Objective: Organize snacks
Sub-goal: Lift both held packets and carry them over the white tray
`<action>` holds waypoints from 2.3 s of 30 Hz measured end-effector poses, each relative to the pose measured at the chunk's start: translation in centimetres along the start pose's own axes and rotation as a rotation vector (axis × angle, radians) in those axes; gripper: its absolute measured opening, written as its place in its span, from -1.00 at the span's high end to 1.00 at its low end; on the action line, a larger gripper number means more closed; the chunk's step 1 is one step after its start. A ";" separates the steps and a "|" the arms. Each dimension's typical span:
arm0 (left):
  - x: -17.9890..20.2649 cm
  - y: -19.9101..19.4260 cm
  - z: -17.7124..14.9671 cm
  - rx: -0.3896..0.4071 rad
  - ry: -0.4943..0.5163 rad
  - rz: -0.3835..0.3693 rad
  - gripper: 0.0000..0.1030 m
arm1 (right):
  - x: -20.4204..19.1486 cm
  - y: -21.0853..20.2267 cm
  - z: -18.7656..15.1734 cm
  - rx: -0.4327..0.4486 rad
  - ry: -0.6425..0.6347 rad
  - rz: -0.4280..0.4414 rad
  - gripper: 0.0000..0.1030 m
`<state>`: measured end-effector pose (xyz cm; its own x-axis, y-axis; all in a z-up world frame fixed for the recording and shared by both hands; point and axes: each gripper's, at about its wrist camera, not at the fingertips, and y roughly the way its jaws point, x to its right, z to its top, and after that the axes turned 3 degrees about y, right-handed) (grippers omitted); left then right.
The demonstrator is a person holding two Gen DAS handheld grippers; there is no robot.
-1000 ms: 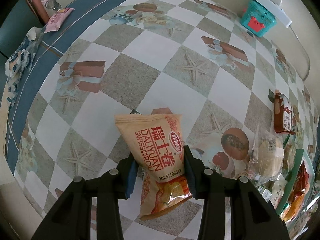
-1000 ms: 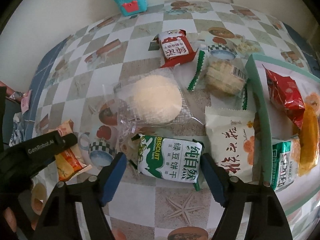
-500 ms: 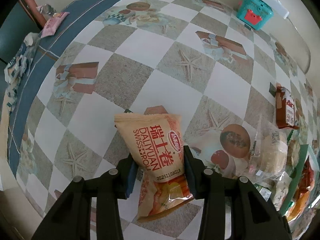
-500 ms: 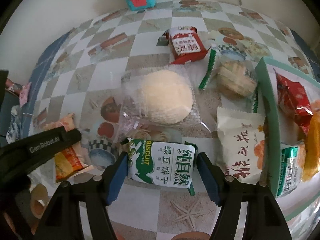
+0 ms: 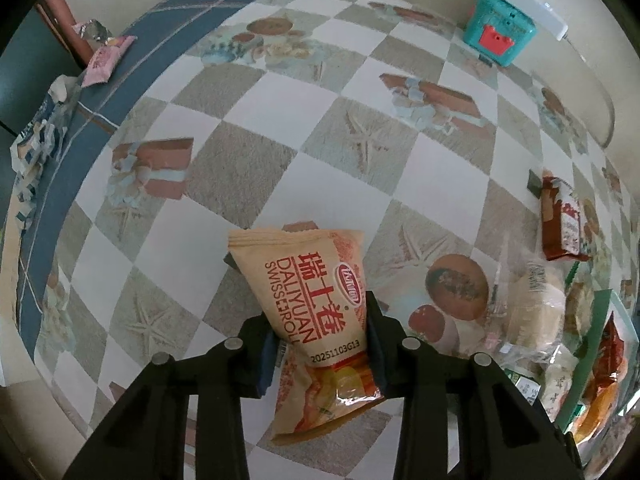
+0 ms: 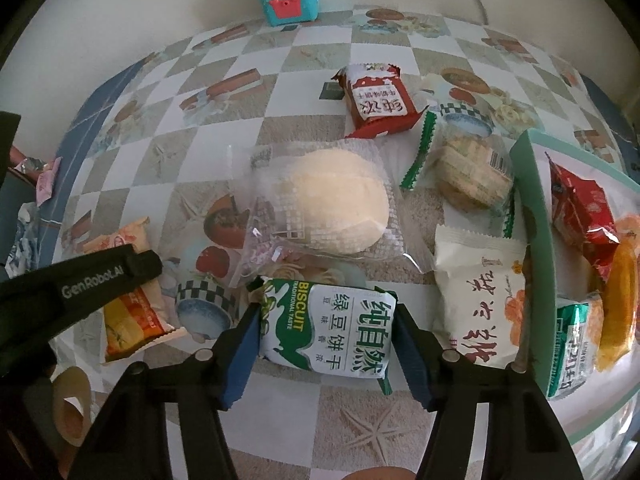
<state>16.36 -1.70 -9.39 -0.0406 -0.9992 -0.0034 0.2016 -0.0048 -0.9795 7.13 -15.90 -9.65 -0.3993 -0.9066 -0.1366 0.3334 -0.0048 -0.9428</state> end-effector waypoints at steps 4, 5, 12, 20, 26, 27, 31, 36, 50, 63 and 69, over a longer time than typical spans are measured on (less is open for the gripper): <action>-0.3 -1.3 0.0 0.034 0.001 -0.004 0.24 | 0.4 -1.2 0.0 0.008 0.015 0.021 -0.28; -0.4 -1.7 0.0 0.046 0.001 -0.002 0.24 | 0.5 -1.6 -0.1 0.011 0.018 0.023 -0.28; -0.8 -5.0 -0.1 0.116 -0.008 -0.002 0.24 | 1.0 -4.1 -0.2 0.057 0.035 0.032 -0.28; -1.3 -7.5 0.2 0.184 -0.021 -0.005 0.24 | 0.9 -5.9 -0.1 0.108 0.043 0.036 -0.28; -1.4 -9.3 0.0 0.233 -0.026 -0.017 0.24 | 2.2 -7.5 0.3 0.161 0.071 -0.005 -0.28; -1.4 -9.6 -0.1 0.241 -0.024 -0.019 0.24 | 2.6 -7.9 0.3 0.172 0.082 -0.010 -0.28; -0.8 -10.6 -0.5 0.266 -0.012 -0.029 0.24 | 4.2 -9.4 0.5 0.215 0.116 -0.058 -0.28; 0.5 -11.6 -1.1 0.288 0.019 -0.052 0.24 | 8.0 -10.8 0.4 0.243 0.216 -0.102 -0.28; 9.5 -13.1 -4.4 0.295 0.245 -0.119 0.24 | 21.8 -12.2 -1.6 0.223 0.567 -0.177 -0.28; 19.2 -12.8 -10.7 0.248 0.530 -0.212 0.24 | 31.7 -12.5 -6.1 0.197 0.828 -0.278 -0.28; 22.9 -12.1 -13.9 0.206 0.648 -0.238 0.24 | 33.3 -12.4 -7.0 0.190 0.867 -0.296 -0.28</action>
<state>-0.57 -23.92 -0.42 -0.6662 -0.7454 0.0234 0.2931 -0.2906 -0.9108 -16.25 -43.07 -4.67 -0.9623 -0.2267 -0.1503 0.2199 -0.3231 -0.9204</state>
